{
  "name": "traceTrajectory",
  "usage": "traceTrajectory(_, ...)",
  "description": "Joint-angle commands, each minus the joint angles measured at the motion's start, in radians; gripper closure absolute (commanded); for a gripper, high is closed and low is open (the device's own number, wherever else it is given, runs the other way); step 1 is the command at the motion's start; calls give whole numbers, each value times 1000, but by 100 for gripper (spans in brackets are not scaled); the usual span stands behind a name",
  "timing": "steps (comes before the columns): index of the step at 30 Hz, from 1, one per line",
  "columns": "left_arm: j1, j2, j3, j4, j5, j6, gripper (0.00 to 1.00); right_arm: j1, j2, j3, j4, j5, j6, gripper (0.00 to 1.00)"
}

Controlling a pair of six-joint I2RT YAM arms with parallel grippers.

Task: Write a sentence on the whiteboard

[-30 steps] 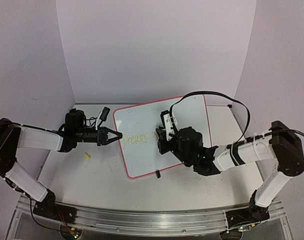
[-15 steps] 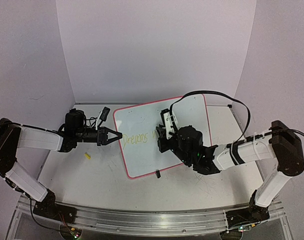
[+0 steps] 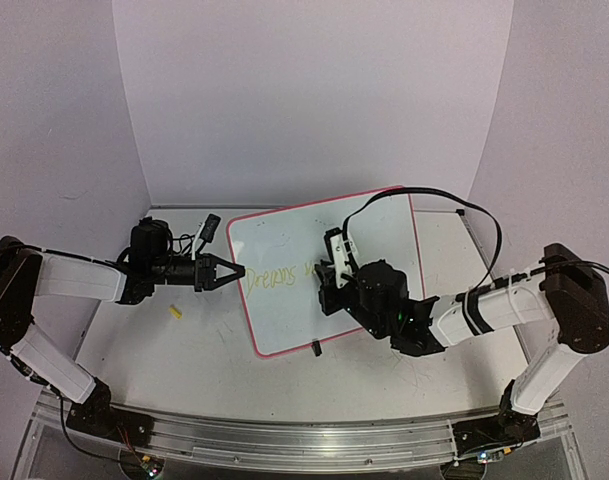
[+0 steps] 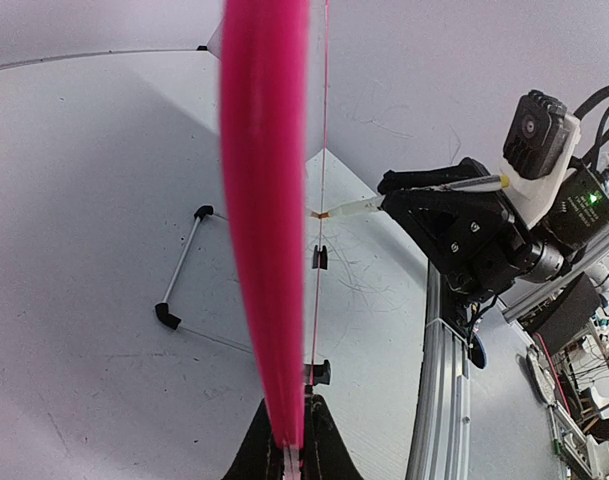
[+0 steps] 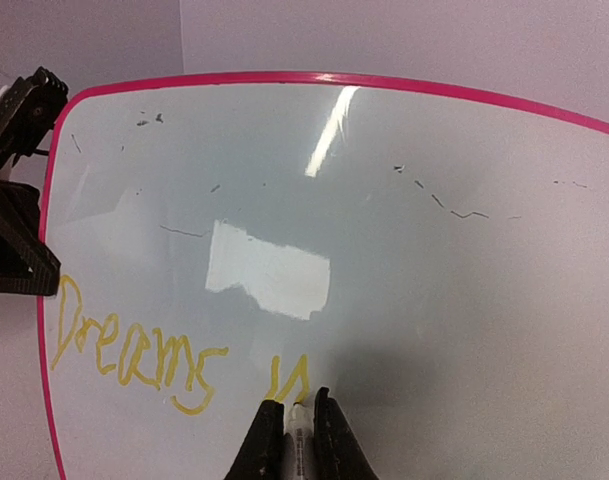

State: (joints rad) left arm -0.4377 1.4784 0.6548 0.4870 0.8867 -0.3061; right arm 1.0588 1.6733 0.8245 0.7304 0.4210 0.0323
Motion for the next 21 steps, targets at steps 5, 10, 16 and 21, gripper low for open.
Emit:
traceTrajectory(5, -23, -3, 34, -30, -19, 70, 100, 3, -28, -11, -32, 16, 22, 100)
traceTrajectory(10, -22, -2, 35, -30, -18, 71, 100, 3, -12, 9, -21, 39, 10, 100)
traceTrajectory(16, -22, -2, 34, -30, -18, 71, 100, 2, 2, 46, 6, 88, -18, 100)
traceTrajectory(21, -22, -1, 33, -30, -16, 72, 100, -7, 8, 61, 11, 100, -23, 100)
